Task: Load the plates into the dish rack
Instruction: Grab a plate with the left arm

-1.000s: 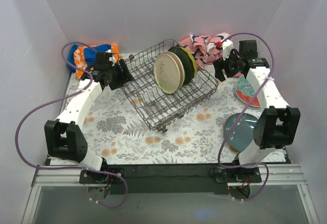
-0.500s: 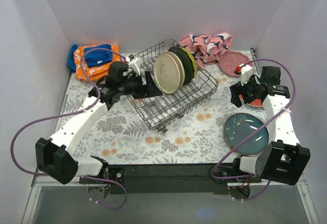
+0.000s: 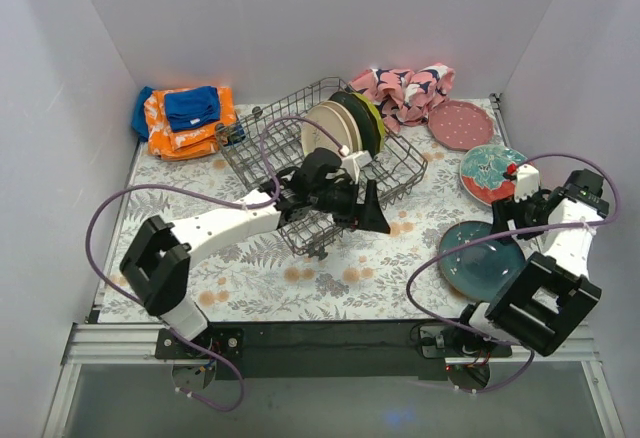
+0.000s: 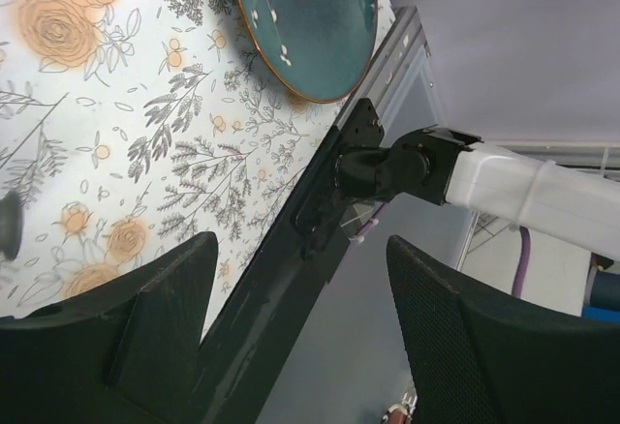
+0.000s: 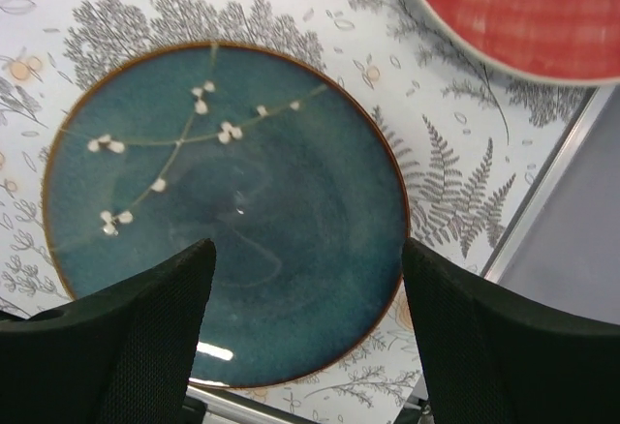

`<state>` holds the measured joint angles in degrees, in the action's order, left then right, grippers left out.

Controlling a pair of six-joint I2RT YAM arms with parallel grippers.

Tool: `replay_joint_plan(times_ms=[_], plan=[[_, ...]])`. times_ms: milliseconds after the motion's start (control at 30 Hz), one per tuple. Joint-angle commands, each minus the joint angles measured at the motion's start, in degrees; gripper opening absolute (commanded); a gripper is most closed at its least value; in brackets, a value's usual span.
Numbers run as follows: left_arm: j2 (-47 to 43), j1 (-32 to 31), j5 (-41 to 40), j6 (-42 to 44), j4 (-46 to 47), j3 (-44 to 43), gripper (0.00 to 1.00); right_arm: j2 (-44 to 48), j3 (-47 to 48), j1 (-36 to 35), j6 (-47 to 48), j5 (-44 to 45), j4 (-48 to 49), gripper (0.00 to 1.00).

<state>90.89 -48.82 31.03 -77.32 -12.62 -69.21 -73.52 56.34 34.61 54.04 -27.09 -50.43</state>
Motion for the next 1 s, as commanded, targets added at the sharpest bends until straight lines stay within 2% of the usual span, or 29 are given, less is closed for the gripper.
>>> replay_joint_plan(times_ms=[0,367,633,967], plan=[[6.12,-3.11,1.49,-2.04,4.80,-5.05,0.68,-3.73,-0.09,5.54,7.21,-2.09,-2.82,0.82],[26.07,-7.78,0.62,-5.03,5.15,-19.45,0.65,-10.94,1.58,11.26,10.82,-3.14,-3.00,0.79],[35.48,-10.94,-5.44,-6.44,3.48,-26.15,0.62,-12.79,0.09,12.41,12.32,-4.90,-2.83,0.76],[42.43,-12.35,-12.83,-10.65,2.87,-32.39,0.52,-14.02,-1.58,12.59,13.02,-6.57,-3.00,0.72]])
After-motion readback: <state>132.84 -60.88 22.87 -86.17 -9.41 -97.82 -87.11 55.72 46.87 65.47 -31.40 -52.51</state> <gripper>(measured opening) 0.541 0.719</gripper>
